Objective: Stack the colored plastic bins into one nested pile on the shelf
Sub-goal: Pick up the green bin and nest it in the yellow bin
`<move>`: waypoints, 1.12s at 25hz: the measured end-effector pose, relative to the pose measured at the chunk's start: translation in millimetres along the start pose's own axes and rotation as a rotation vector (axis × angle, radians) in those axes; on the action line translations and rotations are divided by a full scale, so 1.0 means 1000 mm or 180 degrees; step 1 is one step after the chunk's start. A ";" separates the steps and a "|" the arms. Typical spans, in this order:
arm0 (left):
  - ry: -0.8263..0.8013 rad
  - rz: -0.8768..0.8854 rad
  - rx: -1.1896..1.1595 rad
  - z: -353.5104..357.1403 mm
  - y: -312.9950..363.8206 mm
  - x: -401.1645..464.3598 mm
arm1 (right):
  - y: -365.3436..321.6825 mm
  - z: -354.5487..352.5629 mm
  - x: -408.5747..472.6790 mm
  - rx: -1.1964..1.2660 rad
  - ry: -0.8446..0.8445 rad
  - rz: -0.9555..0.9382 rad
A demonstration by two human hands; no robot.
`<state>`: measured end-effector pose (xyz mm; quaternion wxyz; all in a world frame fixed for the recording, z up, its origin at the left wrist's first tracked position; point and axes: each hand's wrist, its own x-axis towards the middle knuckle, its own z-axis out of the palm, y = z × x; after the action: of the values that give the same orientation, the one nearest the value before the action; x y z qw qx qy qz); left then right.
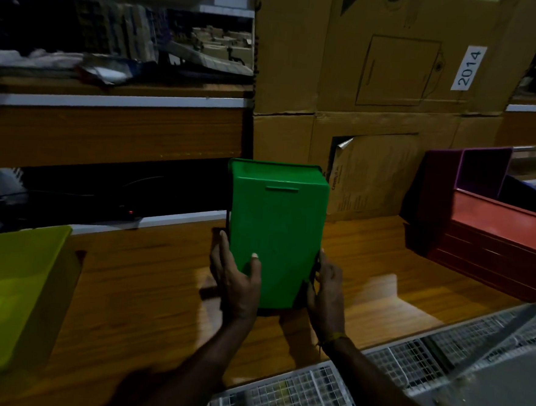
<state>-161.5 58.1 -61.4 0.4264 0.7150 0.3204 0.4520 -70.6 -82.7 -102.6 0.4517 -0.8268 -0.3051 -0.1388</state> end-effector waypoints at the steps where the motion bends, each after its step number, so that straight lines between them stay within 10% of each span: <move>1: -0.0044 0.0017 0.0116 -0.002 0.000 0.001 | 0.001 0.004 0.000 0.0127 0.0072 0.0032; 18: 0.0208 0.1315 0.1371 -0.028 0.049 0.059 | -0.059 -0.014 0.055 0.0491 0.0812 -0.0117; 28: 0.0315 0.0659 0.0921 -0.032 0.073 0.072 | -0.110 -0.025 0.095 0.0391 0.1022 0.0609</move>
<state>-157.6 97.4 38.2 0.2540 0.7749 0.3273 0.4774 -65.2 -22.6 31.6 0.5554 -0.7901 -0.1571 -0.2064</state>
